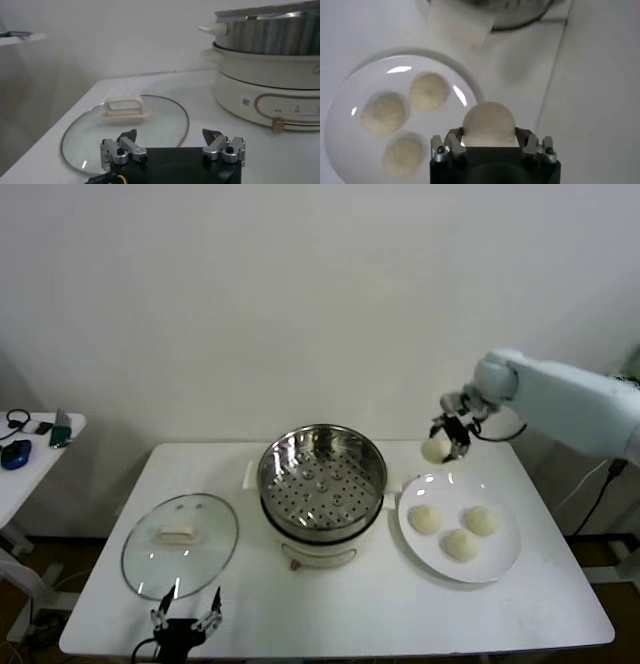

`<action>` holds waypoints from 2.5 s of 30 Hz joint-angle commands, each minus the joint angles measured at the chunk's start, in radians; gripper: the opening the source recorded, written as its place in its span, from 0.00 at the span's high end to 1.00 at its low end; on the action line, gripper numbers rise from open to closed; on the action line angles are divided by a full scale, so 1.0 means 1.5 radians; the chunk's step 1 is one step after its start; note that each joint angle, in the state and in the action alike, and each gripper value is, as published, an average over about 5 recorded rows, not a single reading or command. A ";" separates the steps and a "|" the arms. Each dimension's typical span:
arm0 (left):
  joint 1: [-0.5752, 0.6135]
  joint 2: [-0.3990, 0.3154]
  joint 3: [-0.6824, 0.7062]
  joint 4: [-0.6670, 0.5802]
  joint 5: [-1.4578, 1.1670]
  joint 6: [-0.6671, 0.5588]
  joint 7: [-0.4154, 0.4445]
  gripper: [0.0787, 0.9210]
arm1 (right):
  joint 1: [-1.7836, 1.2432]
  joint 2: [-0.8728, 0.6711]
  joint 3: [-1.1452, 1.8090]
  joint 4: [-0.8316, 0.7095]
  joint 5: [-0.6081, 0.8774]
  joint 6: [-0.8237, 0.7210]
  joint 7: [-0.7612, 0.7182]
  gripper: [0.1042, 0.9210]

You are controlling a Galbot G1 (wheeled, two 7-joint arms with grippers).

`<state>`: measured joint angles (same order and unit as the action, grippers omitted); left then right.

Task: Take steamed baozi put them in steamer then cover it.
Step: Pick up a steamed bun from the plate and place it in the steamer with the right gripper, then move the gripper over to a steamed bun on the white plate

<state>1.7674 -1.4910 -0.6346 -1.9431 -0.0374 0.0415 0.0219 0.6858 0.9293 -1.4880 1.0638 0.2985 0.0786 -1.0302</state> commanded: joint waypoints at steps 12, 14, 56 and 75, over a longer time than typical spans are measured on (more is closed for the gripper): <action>-0.002 0.004 -0.003 -0.005 0.004 -0.003 -0.004 0.12 | 0.096 0.190 -0.061 0.238 -0.211 0.212 0.133 0.29; -0.002 0.003 -0.002 -0.005 0.006 -0.004 -0.004 0.12 | 0.057 0.203 -0.048 0.196 -0.268 0.233 0.147 0.29; 0.004 0.006 0.010 -0.007 0.022 -0.014 -0.005 0.12 | 0.286 0.071 -0.321 0.151 0.374 0.050 0.005 0.12; -0.010 0.004 0.011 0.000 0.028 -0.023 -0.002 0.12 | 0.008 -0.172 -0.243 0.237 0.241 -0.261 0.152 0.12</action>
<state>1.7538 -1.4822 -0.6162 -1.9507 -0.0008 0.0122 0.0202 0.9165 0.7895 -1.9603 1.4095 0.6787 -0.1387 -0.8560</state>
